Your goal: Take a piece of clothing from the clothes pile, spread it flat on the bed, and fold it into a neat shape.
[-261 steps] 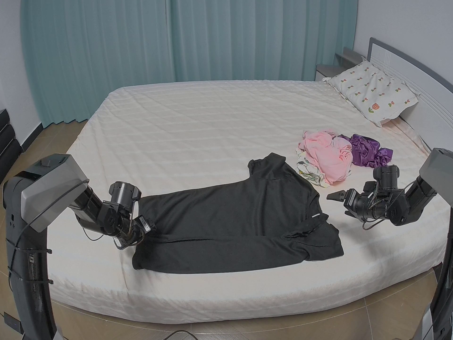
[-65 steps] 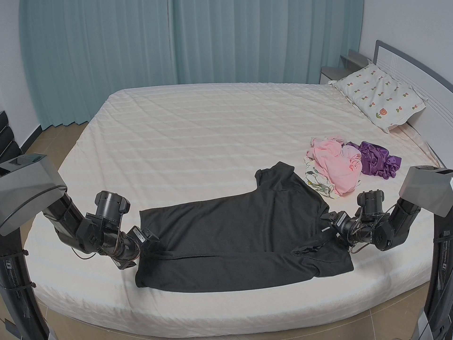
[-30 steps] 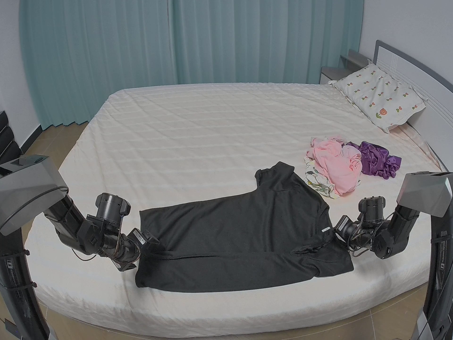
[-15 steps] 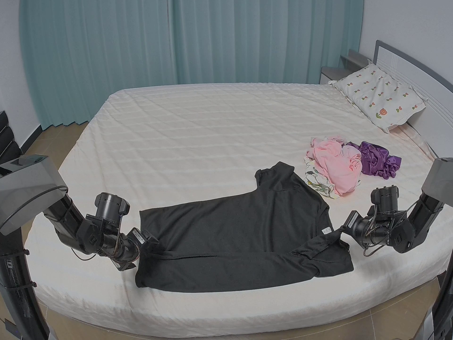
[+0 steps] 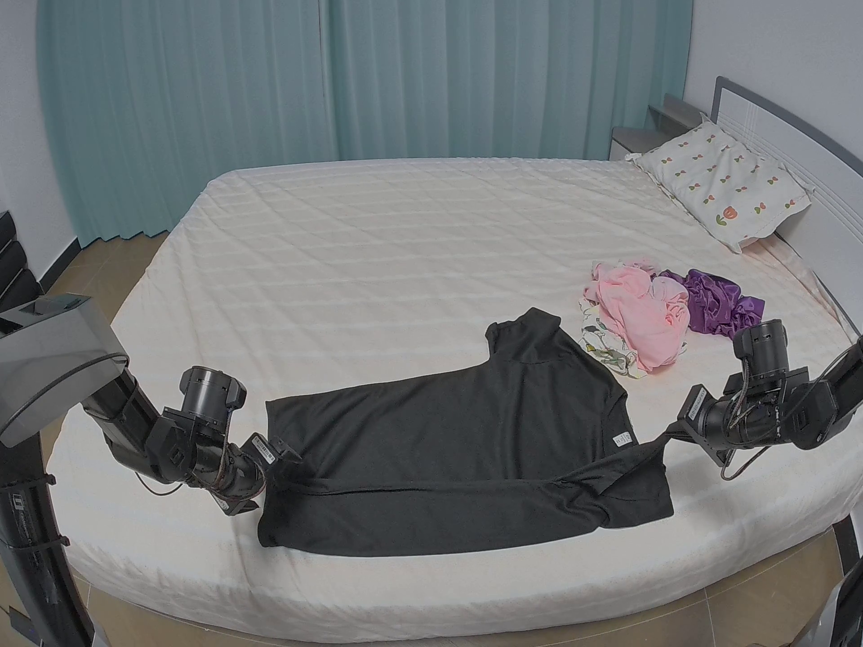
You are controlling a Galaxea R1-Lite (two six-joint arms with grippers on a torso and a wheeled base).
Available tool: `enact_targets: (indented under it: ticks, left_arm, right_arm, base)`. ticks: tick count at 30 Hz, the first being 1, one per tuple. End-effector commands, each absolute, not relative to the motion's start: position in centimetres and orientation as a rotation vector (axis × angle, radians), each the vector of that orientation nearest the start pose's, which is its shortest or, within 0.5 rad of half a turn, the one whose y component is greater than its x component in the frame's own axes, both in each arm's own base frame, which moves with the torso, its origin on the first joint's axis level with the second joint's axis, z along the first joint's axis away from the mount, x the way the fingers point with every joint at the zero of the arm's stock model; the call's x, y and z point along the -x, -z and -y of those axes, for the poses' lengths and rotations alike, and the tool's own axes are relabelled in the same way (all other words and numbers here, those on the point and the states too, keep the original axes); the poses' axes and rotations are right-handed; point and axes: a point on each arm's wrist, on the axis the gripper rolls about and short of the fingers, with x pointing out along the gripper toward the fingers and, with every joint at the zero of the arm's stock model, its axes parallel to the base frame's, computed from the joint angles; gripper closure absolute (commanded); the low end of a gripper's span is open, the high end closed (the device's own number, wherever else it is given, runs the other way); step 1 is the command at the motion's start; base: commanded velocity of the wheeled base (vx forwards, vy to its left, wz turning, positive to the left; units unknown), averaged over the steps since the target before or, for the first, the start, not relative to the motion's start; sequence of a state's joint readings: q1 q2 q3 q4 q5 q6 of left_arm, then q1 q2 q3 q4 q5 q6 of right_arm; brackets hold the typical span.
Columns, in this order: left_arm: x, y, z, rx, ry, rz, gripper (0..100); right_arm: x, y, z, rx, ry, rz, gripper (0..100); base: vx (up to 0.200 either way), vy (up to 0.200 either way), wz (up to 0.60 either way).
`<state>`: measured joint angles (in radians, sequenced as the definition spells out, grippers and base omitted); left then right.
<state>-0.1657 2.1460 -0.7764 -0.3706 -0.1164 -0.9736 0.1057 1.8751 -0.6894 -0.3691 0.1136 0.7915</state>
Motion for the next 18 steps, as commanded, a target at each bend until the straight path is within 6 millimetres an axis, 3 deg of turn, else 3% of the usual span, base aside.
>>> enact_targets:
  ticks: [1, 7, 18]
  left_arm:
    - [-32.3, -1.0, 5.7, 0.859, -0.248, -1.04, 0]
    - [-32.3, -1.0, 5.7, 0.859, -0.247, -1.039, 0]
    - [-32.3, -1.0, 5.7, 0.859, -0.247, -1.039, 0]
  right_arm:
    - [-29.3, -9.1, -3.6, -0.743, 0.11, -0.84, 100]
    - [-28.1, -9.0, -3.4, -0.706, 0.133, -0.905, 100]
    - [-25.6, -6.1, -3.0, -0.563, 0.136, -1.079, 100]
  base:
    - [0.0, 0.0, 0.0]
    - [0.0, 0.0, 0.0]
    - [0.0, 0.0, 0.0]
